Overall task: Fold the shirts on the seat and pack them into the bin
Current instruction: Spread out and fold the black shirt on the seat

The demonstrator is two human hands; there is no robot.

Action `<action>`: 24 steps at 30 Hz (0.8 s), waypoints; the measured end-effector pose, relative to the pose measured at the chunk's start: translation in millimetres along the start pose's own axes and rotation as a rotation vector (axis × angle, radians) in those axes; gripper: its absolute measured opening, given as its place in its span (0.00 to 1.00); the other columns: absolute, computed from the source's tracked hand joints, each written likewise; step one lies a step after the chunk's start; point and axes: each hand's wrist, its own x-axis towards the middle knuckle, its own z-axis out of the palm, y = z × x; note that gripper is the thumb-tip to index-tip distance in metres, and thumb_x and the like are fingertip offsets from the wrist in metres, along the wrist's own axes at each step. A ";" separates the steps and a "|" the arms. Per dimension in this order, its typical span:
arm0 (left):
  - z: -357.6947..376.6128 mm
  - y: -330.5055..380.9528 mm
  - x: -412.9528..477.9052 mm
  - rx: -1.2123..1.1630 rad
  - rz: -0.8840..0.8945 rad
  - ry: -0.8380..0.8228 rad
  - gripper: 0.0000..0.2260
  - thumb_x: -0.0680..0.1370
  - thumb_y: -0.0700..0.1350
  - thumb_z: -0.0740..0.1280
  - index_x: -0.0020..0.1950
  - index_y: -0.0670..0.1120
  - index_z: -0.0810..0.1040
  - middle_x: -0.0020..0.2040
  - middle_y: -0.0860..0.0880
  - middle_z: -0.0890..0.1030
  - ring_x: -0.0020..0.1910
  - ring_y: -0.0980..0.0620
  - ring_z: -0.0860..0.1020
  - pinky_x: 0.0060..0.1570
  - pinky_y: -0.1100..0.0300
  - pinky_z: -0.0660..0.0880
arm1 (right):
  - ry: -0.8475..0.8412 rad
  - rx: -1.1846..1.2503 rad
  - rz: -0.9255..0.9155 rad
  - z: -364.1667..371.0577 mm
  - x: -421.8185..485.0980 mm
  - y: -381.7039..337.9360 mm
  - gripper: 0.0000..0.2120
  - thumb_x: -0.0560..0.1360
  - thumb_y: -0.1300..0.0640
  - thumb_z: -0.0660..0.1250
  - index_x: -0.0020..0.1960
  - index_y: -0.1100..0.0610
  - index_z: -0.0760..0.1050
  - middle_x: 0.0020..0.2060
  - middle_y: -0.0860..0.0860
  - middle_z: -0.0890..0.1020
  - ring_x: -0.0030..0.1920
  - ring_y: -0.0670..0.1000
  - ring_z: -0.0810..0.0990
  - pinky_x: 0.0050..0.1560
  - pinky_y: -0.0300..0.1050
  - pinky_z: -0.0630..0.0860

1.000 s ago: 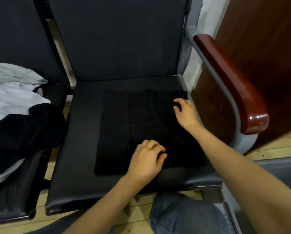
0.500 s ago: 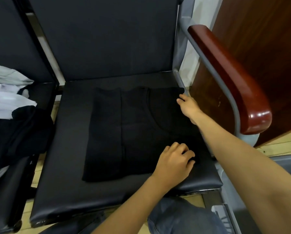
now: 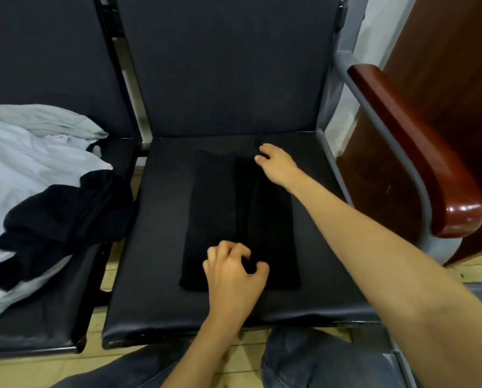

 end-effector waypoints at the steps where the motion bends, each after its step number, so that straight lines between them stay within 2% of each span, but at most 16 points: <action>1: -2.4 -6.1 0.1 0.044 -0.027 -0.039 0.13 0.73 0.54 0.68 0.54 0.48 0.77 0.52 0.56 0.68 0.57 0.52 0.64 0.53 0.62 0.57 | -0.050 -0.015 0.001 10.2 0.8 -4.8 0.25 0.82 0.52 0.57 0.76 0.58 0.57 0.77 0.51 0.56 0.76 0.52 0.56 0.72 0.42 0.53; 3: -4.9 -13.9 0.3 0.161 -0.055 -0.152 0.18 0.74 0.56 0.66 0.61 0.51 0.73 0.57 0.54 0.67 0.61 0.51 0.62 0.60 0.59 0.58 | -0.184 -0.002 -0.002 26.7 -0.4 -10.1 0.28 0.82 0.50 0.57 0.78 0.53 0.52 0.78 0.49 0.50 0.76 0.52 0.54 0.73 0.44 0.54; 5: -5.0 -18.4 -1.2 0.159 -0.072 -0.167 0.21 0.72 0.57 0.65 0.61 0.51 0.68 0.57 0.54 0.65 0.62 0.51 0.62 0.63 0.57 0.58 | -0.257 0.045 -0.021 37.8 -4.1 -9.0 0.27 0.82 0.49 0.57 0.78 0.48 0.52 0.78 0.47 0.48 0.76 0.52 0.55 0.73 0.46 0.55; 7: -6.4 -20.9 -3.3 0.022 -0.022 -0.069 0.23 0.69 0.56 0.63 0.61 0.49 0.66 0.58 0.53 0.65 0.62 0.51 0.63 0.64 0.57 0.59 | -0.175 0.057 -0.052 43.8 -9.2 -4.8 0.25 0.83 0.50 0.55 0.78 0.49 0.53 0.78 0.48 0.50 0.76 0.51 0.53 0.73 0.45 0.53; 9: -3.0 -25.6 -3.3 -0.032 0.119 0.005 0.27 0.70 0.54 0.60 0.67 0.46 0.67 0.66 0.49 0.66 0.67 0.50 0.62 0.68 0.55 0.58 | -0.046 -0.021 -0.076 48.0 -17.4 2.0 0.24 0.83 0.53 0.53 0.77 0.53 0.54 0.77 0.52 0.54 0.77 0.51 0.52 0.74 0.44 0.51; 11: 4.4 -32.1 -2.0 0.122 0.292 0.012 0.25 0.75 0.53 0.56 0.70 0.46 0.69 0.71 0.46 0.67 0.73 0.47 0.61 0.71 0.49 0.56 | 0.012 -0.153 -0.102 52.0 -29.8 12.6 0.23 0.83 0.55 0.52 0.77 0.57 0.55 0.77 0.55 0.56 0.77 0.54 0.51 0.74 0.44 0.48; 12: 7.1 -36.1 -0.4 0.232 0.329 -0.035 0.24 0.77 0.54 0.54 0.70 0.47 0.70 0.72 0.45 0.68 0.74 0.45 0.60 0.70 0.46 0.56 | 0.020 -0.215 -0.121 54.4 -37.9 18.7 0.22 0.83 0.55 0.52 0.77 0.57 0.56 0.76 0.56 0.56 0.77 0.55 0.51 0.74 0.45 0.48; 13: 7.4 -38.3 0.7 0.328 0.333 -0.099 0.26 0.79 0.58 0.48 0.71 0.48 0.69 0.73 0.45 0.67 0.75 0.46 0.57 0.70 0.45 0.53 | 0.020 -0.267 -0.136 56.8 -47.0 25.2 0.22 0.83 0.54 0.52 0.77 0.57 0.56 0.76 0.56 0.56 0.77 0.55 0.50 0.75 0.47 0.48; 14: 6.6 -39.3 0.9 0.391 0.321 -0.176 0.32 0.78 0.63 0.39 0.74 0.49 0.64 0.76 0.46 0.62 0.75 0.48 0.50 0.70 0.47 0.49 | 0.013 -0.317 -0.147 59.0 -57.0 31.8 0.23 0.83 0.53 0.52 0.77 0.56 0.56 0.77 0.56 0.56 0.77 0.55 0.49 0.76 0.49 0.49; 15: 7.5 -41.9 0.3 0.416 0.303 -0.243 0.39 0.74 0.66 0.28 0.77 0.51 0.56 0.78 0.48 0.53 0.74 0.51 0.41 0.70 0.49 0.42 | -0.004 -0.380 -0.157 61.4 -67.0 38.8 0.23 0.83 0.52 0.51 0.77 0.55 0.54 0.77 0.55 0.55 0.77 0.55 0.48 0.76 0.50 0.48; 16: 7.1 -42.6 0.1 0.422 0.258 -0.325 0.43 0.68 0.66 0.23 0.78 0.52 0.49 0.79 0.51 0.45 0.72 0.53 0.35 0.70 0.51 0.37 | -0.043 -0.475 -0.172 63.7 -76.6 46.2 0.24 0.83 0.50 0.49 0.78 0.53 0.52 0.77 0.54 0.53 0.77 0.54 0.46 0.76 0.51 0.47; 18: 4.0 -38.7 3.0 0.407 0.199 -0.430 0.40 0.68 0.66 0.27 0.78 0.53 0.43 0.78 0.53 0.39 0.72 0.55 0.32 0.70 0.52 0.33 | -0.154 -0.670 -0.204 65.7 -89.7 59.2 0.25 0.83 0.46 0.46 0.78 0.51 0.46 0.78 0.51 0.47 0.77 0.52 0.41 0.75 0.50 0.40; 20: -3.2 -34.3 6.9 0.360 0.167 -0.523 0.31 0.78 0.64 0.41 0.78 0.53 0.45 0.78 0.53 0.38 0.75 0.54 0.34 0.72 0.50 0.33 | -0.245 -0.694 -0.205 60.2 -93.6 64.1 0.26 0.83 0.44 0.44 0.78 0.49 0.42 0.78 0.50 0.43 0.77 0.50 0.38 0.74 0.49 0.36; 22: -17.0 -33.3 11.6 0.262 0.159 -0.595 0.28 0.81 0.60 0.51 0.78 0.52 0.49 0.78 0.52 0.41 0.76 0.53 0.37 0.73 0.50 0.37 | -0.275 -0.615 -0.204 50.8 -97.0 60.5 0.27 0.82 0.43 0.46 0.78 0.48 0.43 0.78 0.49 0.44 0.77 0.50 0.37 0.74 0.49 0.37; 24: -36.7 -37.5 17.0 0.157 0.162 -0.551 0.27 0.81 0.56 0.58 0.77 0.50 0.57 0.78 0.50 0.51 0.77 0.51 0.46 0.74 0.54 0.44 | -0.199 -0.549 -0.293 42.4 -109.7 54.0 0.27 0.82 0.47 0.54 0.78 0.52 0.50 0.77 0.51 0.53 0.77 0.52 0.45 0.75 0.49 0.44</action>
